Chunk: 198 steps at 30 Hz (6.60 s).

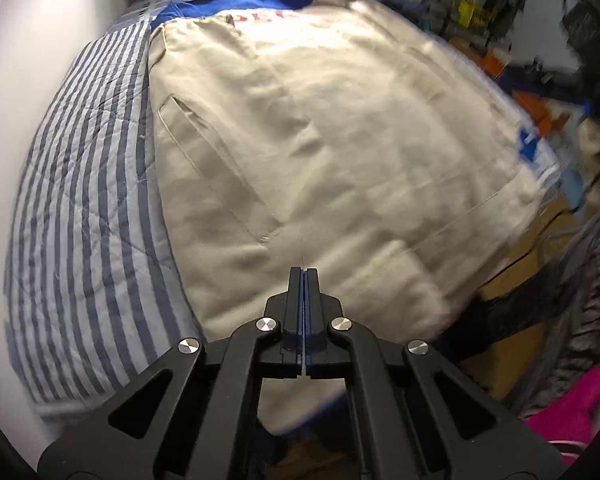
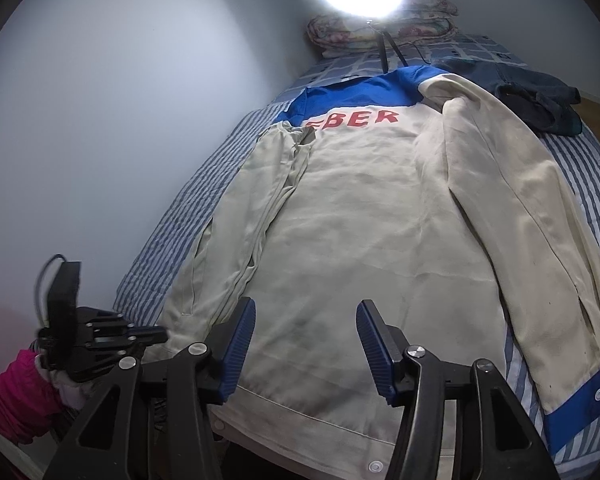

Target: Fold large clothes

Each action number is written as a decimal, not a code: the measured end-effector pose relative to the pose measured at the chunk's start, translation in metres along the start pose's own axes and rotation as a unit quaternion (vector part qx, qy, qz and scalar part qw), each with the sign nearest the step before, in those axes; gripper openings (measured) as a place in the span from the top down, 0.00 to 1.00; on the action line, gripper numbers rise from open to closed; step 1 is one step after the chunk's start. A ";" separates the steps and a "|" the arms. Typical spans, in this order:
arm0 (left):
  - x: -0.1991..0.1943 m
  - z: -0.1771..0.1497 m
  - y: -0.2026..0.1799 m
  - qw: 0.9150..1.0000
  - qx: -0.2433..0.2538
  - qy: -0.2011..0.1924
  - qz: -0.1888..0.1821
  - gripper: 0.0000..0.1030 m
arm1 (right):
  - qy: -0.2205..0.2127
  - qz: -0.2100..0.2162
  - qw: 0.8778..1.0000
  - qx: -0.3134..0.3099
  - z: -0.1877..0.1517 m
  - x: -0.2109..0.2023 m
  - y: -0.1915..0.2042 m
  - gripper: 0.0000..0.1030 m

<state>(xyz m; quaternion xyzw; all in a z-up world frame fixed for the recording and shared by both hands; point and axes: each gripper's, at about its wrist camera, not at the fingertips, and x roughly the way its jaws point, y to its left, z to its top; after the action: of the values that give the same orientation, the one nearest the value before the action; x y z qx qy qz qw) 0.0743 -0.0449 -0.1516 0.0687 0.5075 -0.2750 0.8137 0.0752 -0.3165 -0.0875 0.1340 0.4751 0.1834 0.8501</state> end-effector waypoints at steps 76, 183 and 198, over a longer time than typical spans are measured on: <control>-0.020 0.092 -0.064 0.996 0.002 -0.088 -0.018 0.46 | -0.096 -0.094 0.990 -0.042 -0.024 -0.093 -0.032 1.00; 0.083 0.050 -0.099 0.961 -0.170 0.052 -0.212 0.88 | 0.048 0.012 0.993 0.104 0.090 0.019 -0.177 0.69; 0.089 0.049 -0.121 0.949 -0.179 0.062 -0.252 0.95 | 0.176 0.086 0.976 0.097 -0.054 0.020 -0.109 0.99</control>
<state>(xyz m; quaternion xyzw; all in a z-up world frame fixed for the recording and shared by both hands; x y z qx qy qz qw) 0.0801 -0.1988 -0.1851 -0.1912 0.5983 -0.3713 0.6838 0.0588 -0.4028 -0.1748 0.2215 0.6196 0.2294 0.7173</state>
